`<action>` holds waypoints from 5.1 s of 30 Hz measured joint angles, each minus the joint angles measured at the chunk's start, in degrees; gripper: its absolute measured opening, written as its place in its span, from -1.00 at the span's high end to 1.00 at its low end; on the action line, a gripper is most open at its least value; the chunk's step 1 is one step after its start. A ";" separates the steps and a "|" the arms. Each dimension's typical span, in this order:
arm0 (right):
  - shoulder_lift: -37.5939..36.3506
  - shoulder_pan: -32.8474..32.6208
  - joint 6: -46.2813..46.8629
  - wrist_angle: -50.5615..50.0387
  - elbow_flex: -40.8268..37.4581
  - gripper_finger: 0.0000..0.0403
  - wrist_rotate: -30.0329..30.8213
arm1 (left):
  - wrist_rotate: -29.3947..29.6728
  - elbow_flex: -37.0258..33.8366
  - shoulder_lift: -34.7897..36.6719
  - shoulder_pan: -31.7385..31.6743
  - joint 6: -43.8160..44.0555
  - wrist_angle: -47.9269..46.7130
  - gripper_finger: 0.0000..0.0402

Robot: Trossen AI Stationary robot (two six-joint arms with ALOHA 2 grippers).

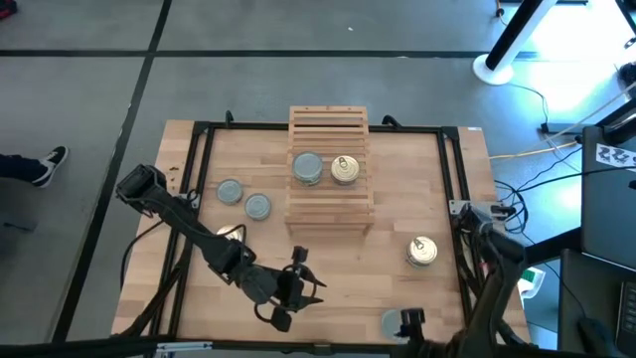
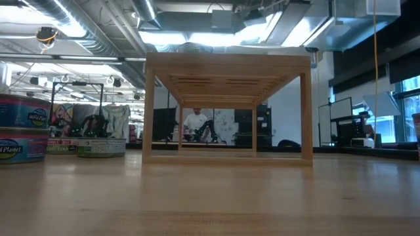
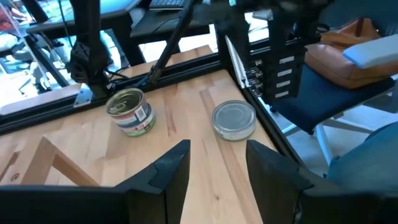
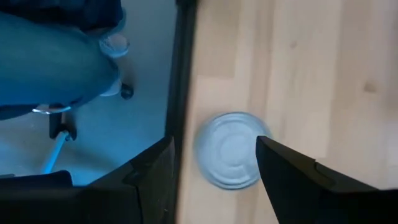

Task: Stack canned seafood by type on shelf
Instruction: Stack the green tuna can on top of the green tuna can on the shelf

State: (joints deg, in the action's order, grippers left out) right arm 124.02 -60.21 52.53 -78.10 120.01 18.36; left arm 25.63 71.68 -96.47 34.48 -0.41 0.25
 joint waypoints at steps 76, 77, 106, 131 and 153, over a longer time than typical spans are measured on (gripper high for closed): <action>9.98 2.91 -2.09 6.02 -9.86 0.87 4.64 | -13.68 4.79 -28.87 -5.77 -16.43 34.37 0.24; 9.98 3.36 -2.97 6.16 -9.87 0.89 4.64 | -13.66 4.79 -28.87 -5.77 -16.44 34.08 0.24; 10.28 6.31 -5.92 6.40 -8.86 0.99 6.13 | -13.42 4.79 -28.85 -5.77 -20.56 27.02 0.24; 10.28 9.27 -5.96 8.13 -8.68 1.00 6.52 | -11.50 4.79 -28.85 -6.40 -21.63 18.34 0.16; 10.19 9.25 -6.09 8.17 -8.66 1.00 6.50 | -2.01 4.87 -28.83 -5.35 -20.56 18.34 -0.08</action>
State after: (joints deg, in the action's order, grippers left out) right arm 134.21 -50.96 46.44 -69.93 111.35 24.86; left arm 23.62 76.55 -125.29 29.13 -20.97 18.59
